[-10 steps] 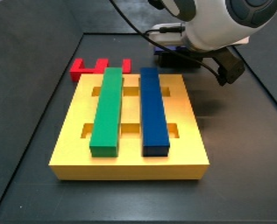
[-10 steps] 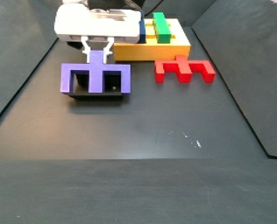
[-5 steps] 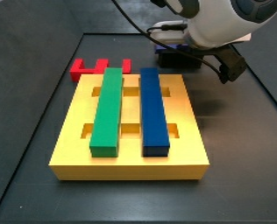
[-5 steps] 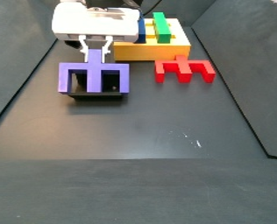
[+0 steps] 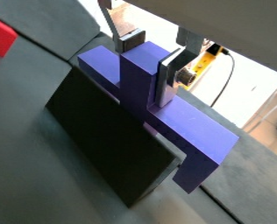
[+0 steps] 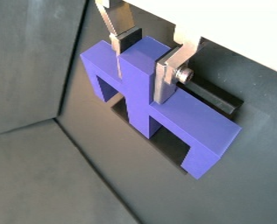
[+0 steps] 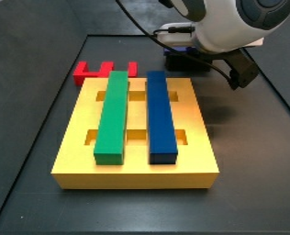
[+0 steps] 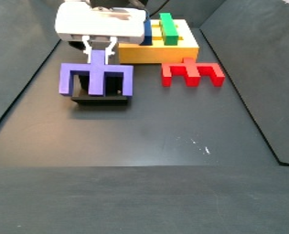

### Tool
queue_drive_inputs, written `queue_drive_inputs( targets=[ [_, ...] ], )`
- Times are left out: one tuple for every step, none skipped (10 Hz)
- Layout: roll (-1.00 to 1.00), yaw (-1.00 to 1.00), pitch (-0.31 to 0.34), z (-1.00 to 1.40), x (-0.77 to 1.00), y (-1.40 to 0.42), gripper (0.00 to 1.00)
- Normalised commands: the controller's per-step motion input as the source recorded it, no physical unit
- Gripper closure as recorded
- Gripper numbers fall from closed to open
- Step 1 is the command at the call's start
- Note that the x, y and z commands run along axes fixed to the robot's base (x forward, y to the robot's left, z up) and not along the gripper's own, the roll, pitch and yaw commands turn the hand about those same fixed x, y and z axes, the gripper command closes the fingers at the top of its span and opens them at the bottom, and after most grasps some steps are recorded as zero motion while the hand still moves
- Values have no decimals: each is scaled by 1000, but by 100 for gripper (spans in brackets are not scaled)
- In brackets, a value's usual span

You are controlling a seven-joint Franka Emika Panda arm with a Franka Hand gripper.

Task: Pick up the purple object. Move up. Place the purple object on the fixture. Regrasp the purple object. Move to above the board. Insert the purple object.
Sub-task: Move to above the board.

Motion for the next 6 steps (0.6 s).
queue_drive_inputs(
  targets=[
    [-101, 95, 25, 1400, 0, 14, 100],
    [-148, 80, 8, 1400, -18, 33, 100],
    [-90, 72, -27, 1400, -20, 29, 100],
    [-35, 44, -27, 1400, -15, 16, 100],
    [-17, 25, -34, 1400, -20, 19, 100],
    [-11, 5, -25, 989, -20, 5, 100]
  ],
)
